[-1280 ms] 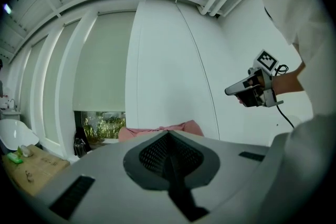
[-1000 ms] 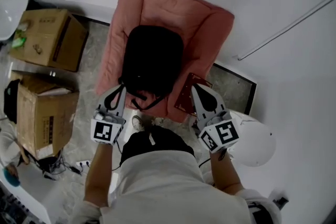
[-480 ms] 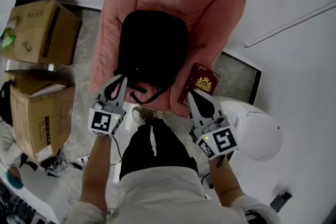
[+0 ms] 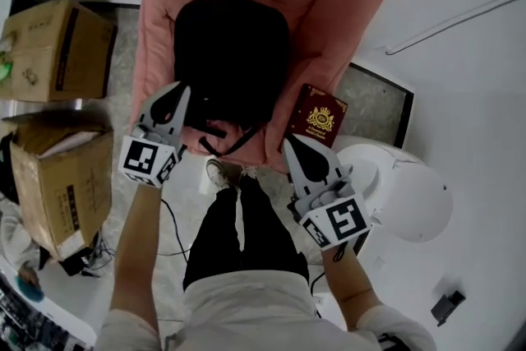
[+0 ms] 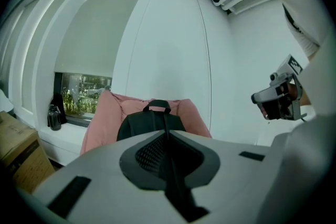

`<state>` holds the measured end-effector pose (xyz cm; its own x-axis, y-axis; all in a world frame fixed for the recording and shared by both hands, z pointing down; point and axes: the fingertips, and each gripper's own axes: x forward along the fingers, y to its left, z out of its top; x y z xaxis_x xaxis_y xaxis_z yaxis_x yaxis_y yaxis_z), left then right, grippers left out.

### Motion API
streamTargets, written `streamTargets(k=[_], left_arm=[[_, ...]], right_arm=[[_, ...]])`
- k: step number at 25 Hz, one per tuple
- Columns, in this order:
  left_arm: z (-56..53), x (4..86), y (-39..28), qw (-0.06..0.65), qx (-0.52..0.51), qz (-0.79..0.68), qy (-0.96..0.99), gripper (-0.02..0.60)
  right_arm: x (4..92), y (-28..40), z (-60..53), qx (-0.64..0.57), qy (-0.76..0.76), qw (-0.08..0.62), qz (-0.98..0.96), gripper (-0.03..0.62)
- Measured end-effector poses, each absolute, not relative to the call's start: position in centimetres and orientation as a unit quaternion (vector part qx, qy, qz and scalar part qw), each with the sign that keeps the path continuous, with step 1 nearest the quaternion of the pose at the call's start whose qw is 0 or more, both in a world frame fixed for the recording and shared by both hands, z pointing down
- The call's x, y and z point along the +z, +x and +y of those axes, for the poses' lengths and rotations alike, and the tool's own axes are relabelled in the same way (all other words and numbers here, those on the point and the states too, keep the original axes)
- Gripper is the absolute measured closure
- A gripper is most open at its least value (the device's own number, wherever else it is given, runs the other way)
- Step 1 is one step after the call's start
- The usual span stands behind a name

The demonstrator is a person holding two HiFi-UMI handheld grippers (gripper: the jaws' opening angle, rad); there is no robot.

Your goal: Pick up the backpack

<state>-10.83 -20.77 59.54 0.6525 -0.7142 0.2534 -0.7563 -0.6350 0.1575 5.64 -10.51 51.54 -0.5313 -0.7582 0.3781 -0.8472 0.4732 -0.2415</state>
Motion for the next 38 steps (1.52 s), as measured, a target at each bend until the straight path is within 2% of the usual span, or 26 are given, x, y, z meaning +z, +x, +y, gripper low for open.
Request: streamTargets(k=[12,13,15,19,27,31,38], left_arm=[[-26.8,61.9,-9.6,0.143,0.089,-0.390,0.905,0.561],[-27.3,62.1,-9.7,0.143,0.093,-0.389,0.905,0.548],[-28.1,62.8,-10.0,0.148,0.097,-0.385,0.906,0.479],[-30.1,64.2,-10.5,0.162,0.096,-0.383,0.904,0.479],[-32.3,65.5,-10.1,0.219,0.063,-0.324,0.918,0.416],[-33.9,65.6,-10.2,0.266,0.016,-0.297,0.917,0.319],[-35.0,64.6,-9.3,0.319,-0.038,-0.213,0.923,0.319]], right_arm=[[53.1,7.0,-9.4,0.225,0.488,0.120,-0.835,0.572],[53.2,7.0,-9.5,0.225,0.487,0.120,-0.835,0.572],[53.3,6.9,-9.8,0.225,0.486,0.124,-0.836,0.573],[54.0,7.0,-10.4,0.226,0.484,0.135,-0.834,0.572],[55.0,6.5,-11.9,0.235,0.481,0.136,-0.834,0.573],[55.9,6.6,-12.4,0.242,0.480,0.136,-0.832,0.572],[56.3,7.7,-13.0,0.249,0.488,0.139,-0.825,0.572]])
